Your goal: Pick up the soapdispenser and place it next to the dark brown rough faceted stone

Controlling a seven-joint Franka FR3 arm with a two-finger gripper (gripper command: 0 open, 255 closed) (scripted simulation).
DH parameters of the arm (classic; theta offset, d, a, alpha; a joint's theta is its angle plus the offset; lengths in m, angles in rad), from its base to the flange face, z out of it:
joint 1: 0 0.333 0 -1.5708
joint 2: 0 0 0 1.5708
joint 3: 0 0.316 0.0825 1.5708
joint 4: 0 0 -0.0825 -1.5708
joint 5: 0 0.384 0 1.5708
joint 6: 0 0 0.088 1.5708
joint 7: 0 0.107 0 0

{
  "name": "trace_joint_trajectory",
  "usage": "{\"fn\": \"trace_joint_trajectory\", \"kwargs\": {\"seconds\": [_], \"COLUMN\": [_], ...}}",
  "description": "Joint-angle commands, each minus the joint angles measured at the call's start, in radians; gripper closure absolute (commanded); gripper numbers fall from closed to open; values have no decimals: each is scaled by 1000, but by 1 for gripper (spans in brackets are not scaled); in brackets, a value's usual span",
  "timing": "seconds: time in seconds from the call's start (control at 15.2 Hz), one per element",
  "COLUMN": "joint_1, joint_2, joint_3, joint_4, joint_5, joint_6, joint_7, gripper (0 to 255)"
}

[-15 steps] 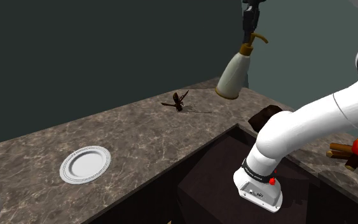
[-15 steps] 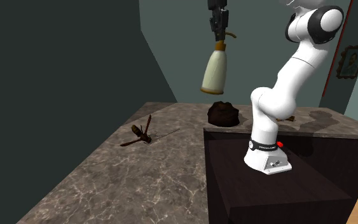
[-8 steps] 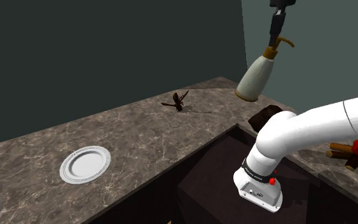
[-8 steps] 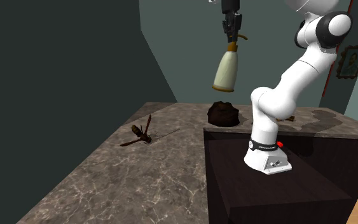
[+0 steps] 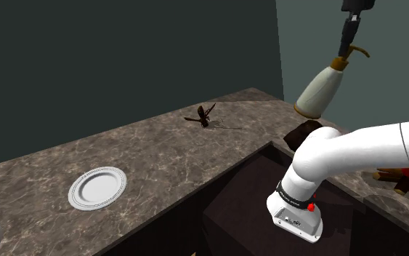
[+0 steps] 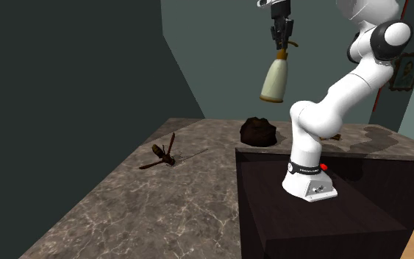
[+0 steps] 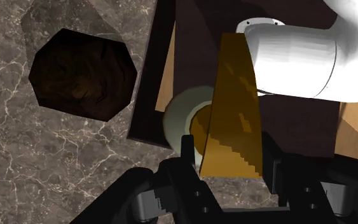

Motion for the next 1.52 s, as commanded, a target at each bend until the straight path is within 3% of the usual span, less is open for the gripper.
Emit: {"fn": "trace_joint_trajectory", "kwargs": {"seconds": [0.0,0.73,1.45], "joint_1": [5,50,120], "joint_2": [-31,-125,-126], "joint_3": [-33,-201,-387], "joint_4": [-3,102,325], "joint_5": [-53,-363,-694], "joint_6": [-13,-93,-98], "joint_7": [-49,-345,-715], "gripper": [255,255,255]}}
